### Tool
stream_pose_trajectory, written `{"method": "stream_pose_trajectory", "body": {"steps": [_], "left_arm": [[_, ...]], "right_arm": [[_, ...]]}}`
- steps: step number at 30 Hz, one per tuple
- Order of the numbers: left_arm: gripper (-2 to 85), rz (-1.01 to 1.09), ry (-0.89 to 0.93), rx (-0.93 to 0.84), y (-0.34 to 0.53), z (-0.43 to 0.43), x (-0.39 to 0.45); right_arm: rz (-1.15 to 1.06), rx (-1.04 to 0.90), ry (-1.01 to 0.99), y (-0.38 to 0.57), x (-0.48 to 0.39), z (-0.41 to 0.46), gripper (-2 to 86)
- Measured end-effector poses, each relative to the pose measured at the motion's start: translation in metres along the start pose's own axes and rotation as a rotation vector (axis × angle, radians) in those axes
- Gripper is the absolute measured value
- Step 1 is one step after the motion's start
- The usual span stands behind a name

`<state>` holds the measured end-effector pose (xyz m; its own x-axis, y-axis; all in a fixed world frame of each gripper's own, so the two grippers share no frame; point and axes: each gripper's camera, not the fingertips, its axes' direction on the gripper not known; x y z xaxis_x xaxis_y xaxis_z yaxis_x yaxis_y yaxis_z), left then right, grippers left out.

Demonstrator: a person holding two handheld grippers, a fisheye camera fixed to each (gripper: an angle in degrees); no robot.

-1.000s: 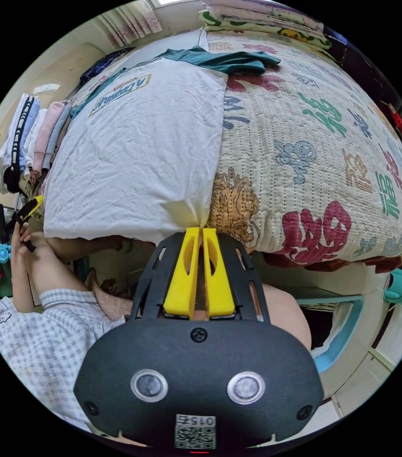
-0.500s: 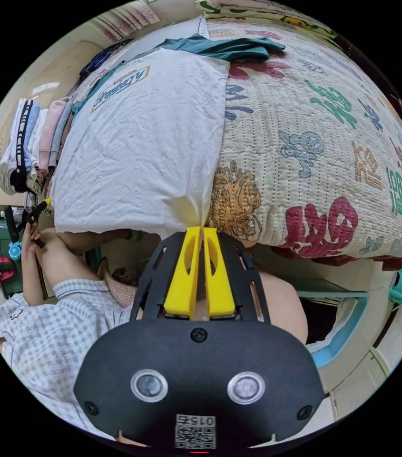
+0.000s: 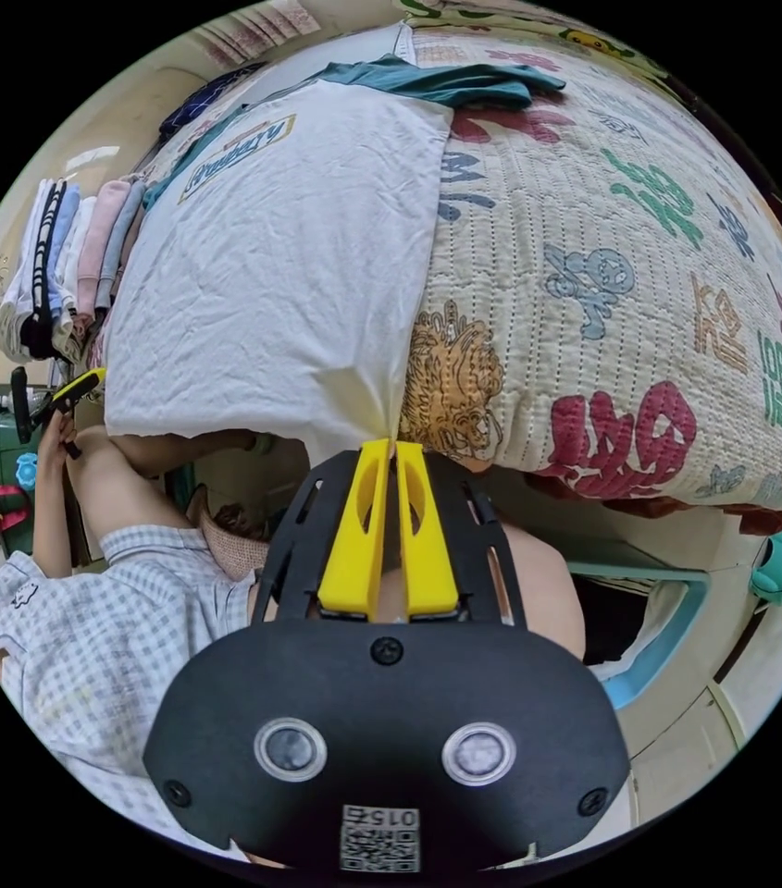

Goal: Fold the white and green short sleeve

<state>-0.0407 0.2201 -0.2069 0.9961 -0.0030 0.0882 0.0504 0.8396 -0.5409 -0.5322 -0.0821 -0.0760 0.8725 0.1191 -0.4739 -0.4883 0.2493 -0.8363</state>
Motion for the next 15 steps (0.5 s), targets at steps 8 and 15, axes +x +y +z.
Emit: {"method": "stream_pose_trajectory", "body": {"steps": [8,15], "left_arm": [[1.2,0.155,-0.225,0.059,-0.049,-0.084,0.059],[1.1,0.499,-0.076,0.367,-0.209,-0.141,0.188]], "right_arm": [[0.095,0.181,-0.158,0.048,0.089,-0.123,8.7],[0.349,0.775,-0.550,0.009,0.145,-0.209,8.2]]}}
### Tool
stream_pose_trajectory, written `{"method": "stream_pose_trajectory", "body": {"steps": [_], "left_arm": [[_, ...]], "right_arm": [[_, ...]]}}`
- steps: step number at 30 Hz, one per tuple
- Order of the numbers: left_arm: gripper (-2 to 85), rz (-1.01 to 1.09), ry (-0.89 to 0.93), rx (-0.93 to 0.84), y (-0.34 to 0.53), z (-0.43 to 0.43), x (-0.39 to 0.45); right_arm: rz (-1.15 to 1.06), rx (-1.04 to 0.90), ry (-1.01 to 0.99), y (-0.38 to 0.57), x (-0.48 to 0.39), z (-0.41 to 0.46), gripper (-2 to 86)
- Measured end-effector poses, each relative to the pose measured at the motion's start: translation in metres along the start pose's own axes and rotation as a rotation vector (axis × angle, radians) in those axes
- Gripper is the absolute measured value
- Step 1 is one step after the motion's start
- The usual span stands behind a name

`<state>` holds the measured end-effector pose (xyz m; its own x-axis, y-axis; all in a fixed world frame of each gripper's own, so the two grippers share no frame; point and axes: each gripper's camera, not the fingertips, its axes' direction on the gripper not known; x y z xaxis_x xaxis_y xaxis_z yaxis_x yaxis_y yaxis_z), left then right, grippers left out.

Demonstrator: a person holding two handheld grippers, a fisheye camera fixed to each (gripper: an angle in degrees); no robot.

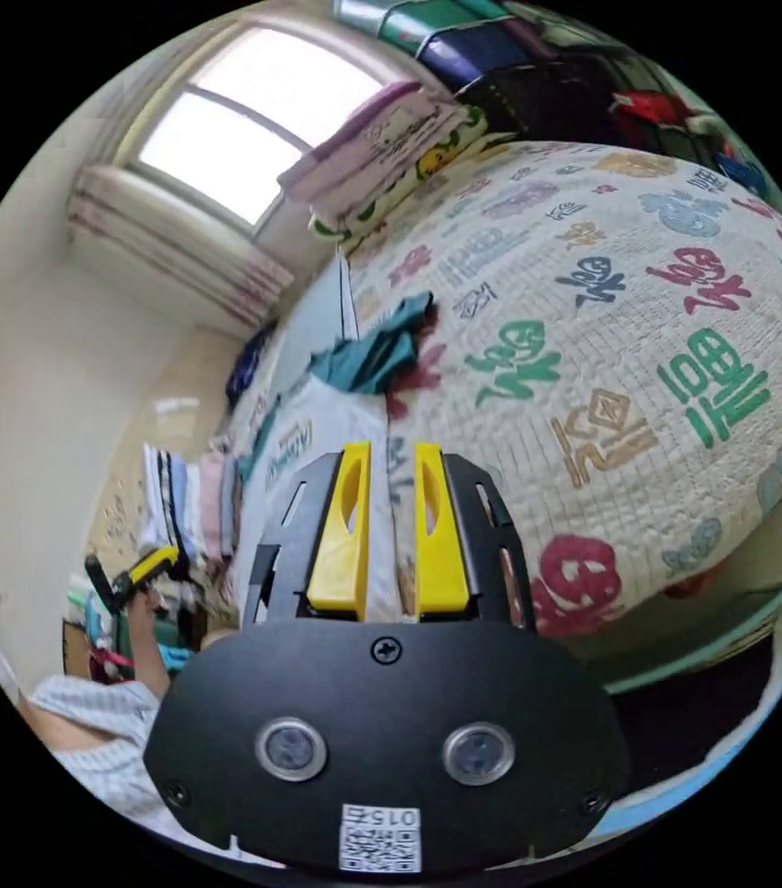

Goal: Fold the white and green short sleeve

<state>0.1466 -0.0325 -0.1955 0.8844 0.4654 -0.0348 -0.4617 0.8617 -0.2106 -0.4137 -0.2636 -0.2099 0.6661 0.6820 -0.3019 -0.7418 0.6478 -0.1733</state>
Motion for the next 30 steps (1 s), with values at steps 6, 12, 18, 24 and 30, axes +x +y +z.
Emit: {"method": "stream_pose_trajectory", "body": {"steps": [6,12,18,24,30], "left_arm": [[-0.1,0.101,0.316,0.099,-0.205,0.110,0.027],[1.0,-0.015,0.555,-0.100,-0.371,0.279,0.043],[5.0,-0.187,0.733,-0.218,-0.464,0.427,0.063],[7.6,-0.157,0.600,-0.383,-0.506,0.527,0.097],[1.4,-0.220,0.602,-0.397,-0.506,0.550,0.089]], "right_arm": [[0.382,-0.073,-0.322,-0.062,0.039,0.073,8.8],[0.540,-0.032,-0.407,-0.076,0.062,0.081,10.0],[0.481,-0.053,-0.250,-0.107,0.040,0.064,10.7],[0.542,-0.041,-0.375,-0.109,0.042,0.054,9.1],[0.546,-0.038,-0.359,-0.099,0.031,0.052,3.6]]}}
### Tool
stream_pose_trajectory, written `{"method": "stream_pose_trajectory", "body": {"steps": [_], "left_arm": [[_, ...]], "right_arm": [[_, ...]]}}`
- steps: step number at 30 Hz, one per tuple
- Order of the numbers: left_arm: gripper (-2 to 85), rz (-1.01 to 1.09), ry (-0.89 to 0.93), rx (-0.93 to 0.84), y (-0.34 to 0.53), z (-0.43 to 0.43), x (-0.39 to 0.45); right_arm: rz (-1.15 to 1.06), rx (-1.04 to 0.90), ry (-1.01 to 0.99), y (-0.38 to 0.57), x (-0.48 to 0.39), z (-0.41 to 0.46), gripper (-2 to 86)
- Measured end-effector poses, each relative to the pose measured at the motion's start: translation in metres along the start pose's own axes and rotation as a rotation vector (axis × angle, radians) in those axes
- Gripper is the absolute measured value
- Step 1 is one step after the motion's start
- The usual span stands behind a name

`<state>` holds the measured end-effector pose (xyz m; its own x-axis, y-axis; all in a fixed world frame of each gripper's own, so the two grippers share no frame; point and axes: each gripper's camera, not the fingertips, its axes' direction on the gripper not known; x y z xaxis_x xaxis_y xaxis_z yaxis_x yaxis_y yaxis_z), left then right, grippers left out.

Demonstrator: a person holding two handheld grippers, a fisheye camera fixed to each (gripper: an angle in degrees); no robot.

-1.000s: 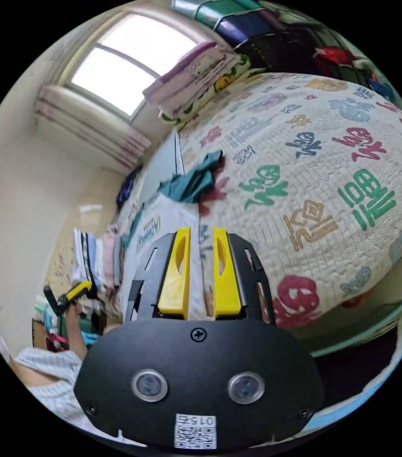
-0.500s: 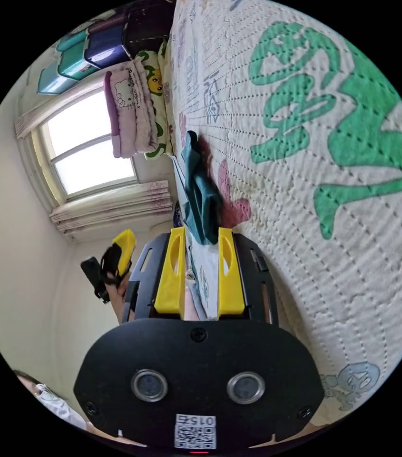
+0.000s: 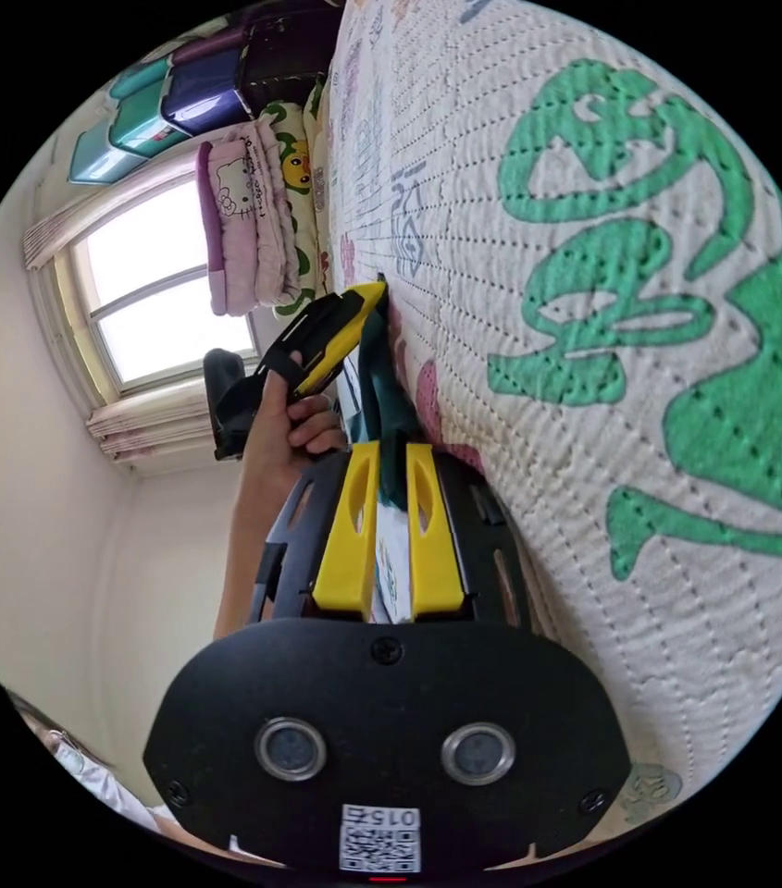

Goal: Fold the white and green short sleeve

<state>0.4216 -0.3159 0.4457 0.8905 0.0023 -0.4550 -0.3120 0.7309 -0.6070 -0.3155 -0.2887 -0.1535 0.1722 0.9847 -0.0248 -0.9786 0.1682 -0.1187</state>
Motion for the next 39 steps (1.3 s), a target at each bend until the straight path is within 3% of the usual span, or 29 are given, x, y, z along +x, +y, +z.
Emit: {"method": "stream_pose_trajectory", "body": {"steps": [10,14,18,26,33,39], "left_arm": [[-0.7,-0.007,0.061,0.288,0.077,-0.084,-0.032],[-0.7,0.002,0.001,0.405,0.161,-0.155,-0.064],[-0.6,-0.086,-0.059,0.493,0.265,-0.200,-0.113],[-0.6,-0.280,-0.058,0.394,0.399,-0.174,-0.183],[-0.8,-0.318,-0.084,0.349,0.459,-0.155,-0.191],[0.0,-0.303,-0.071,0.357,0.484,-0.153,-0.194]], "right_arm": [[-0.109,0.008,-0.005,0.050,-0.016,-0.005,0.1],[-0.279,-0.093,0.032,0.082,-0.034,0.011,0.0],[-0.589,-0.305,0.246,0.137,-0.064,0.059,0.0],[-0.737,-0.601,0.321,0.219,-0.034,0.118,0.0],[-0.990,-0.639,0.599,0.294,-0.027,0.140,0.6],[-0.979,-0.640,0.567,0.311,-0.009,0.136,4.9]]}}
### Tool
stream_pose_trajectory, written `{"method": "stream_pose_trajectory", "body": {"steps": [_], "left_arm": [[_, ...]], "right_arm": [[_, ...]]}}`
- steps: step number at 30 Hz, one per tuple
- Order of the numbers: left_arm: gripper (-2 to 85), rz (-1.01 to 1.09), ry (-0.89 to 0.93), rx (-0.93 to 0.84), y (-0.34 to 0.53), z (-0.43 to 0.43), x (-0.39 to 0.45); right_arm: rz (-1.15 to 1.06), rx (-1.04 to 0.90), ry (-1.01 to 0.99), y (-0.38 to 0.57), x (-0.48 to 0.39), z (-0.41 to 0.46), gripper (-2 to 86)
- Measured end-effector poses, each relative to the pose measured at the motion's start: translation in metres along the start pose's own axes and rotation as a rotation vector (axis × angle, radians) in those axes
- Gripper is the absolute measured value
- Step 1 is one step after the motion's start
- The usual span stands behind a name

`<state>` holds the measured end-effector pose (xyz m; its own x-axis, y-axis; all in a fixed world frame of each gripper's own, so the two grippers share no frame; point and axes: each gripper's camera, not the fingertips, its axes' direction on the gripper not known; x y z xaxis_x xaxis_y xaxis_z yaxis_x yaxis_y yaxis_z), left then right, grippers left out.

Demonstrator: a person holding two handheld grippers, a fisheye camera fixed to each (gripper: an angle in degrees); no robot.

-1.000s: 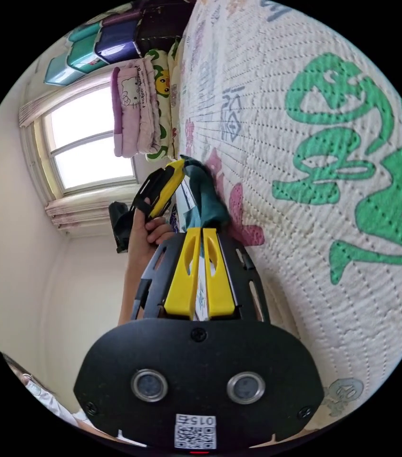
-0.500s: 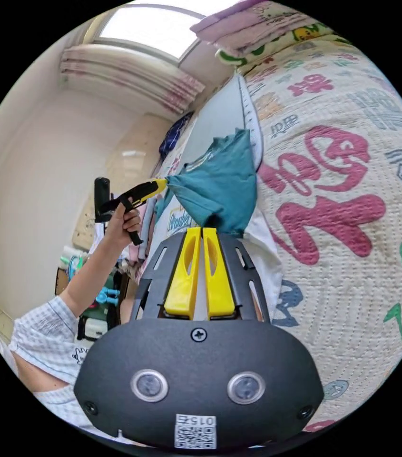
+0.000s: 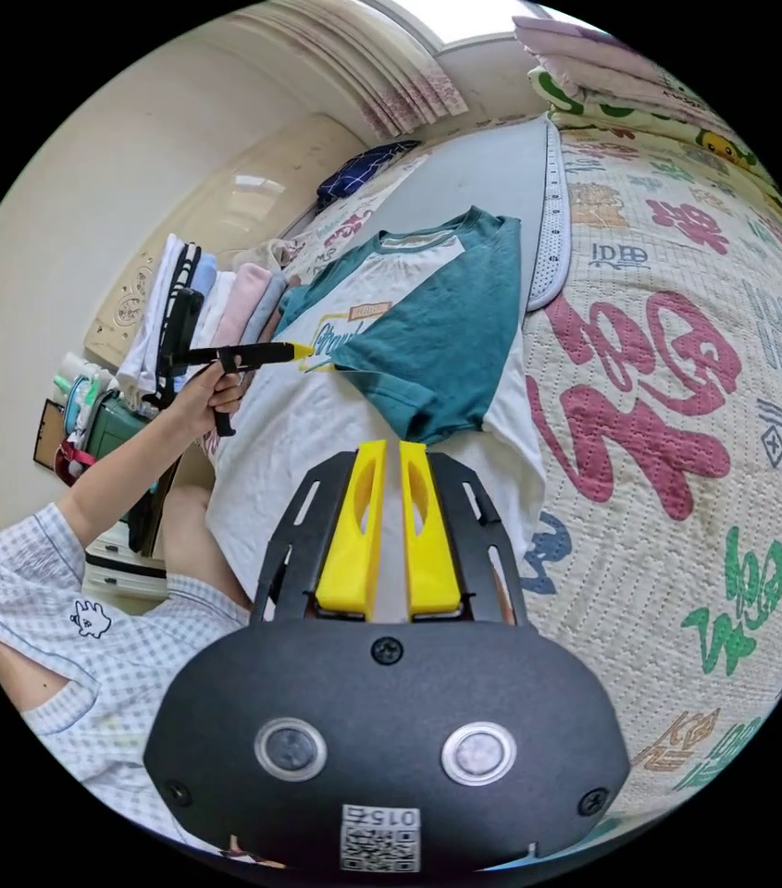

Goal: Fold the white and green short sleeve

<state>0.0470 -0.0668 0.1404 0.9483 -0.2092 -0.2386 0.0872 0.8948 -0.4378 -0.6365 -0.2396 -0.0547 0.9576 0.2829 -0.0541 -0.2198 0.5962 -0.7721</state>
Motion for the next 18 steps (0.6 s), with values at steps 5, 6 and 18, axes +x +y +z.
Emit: {"method": "stream_pose_trajectory", "body": {"steps": [5,6,18], "left_arm": [[4.0,-0.015,0.053,0.012,0.000,0.008,0.003],[5.0,-0.031,0.073,0.018,-0.001,0.011,0.003],[2.0,-0.034,0.011,-0.058,-0.007,0.032,0.004]], "right_arm": [[-0.026,0.036,0.025,0.005,-0.015,0.025,7.9],[-0.021,0.034,0.032,0.005,-0.018,0.035,8.4],[-0.053,0.009,0.086,0.006,-0.032,0.089,4.0]]}}
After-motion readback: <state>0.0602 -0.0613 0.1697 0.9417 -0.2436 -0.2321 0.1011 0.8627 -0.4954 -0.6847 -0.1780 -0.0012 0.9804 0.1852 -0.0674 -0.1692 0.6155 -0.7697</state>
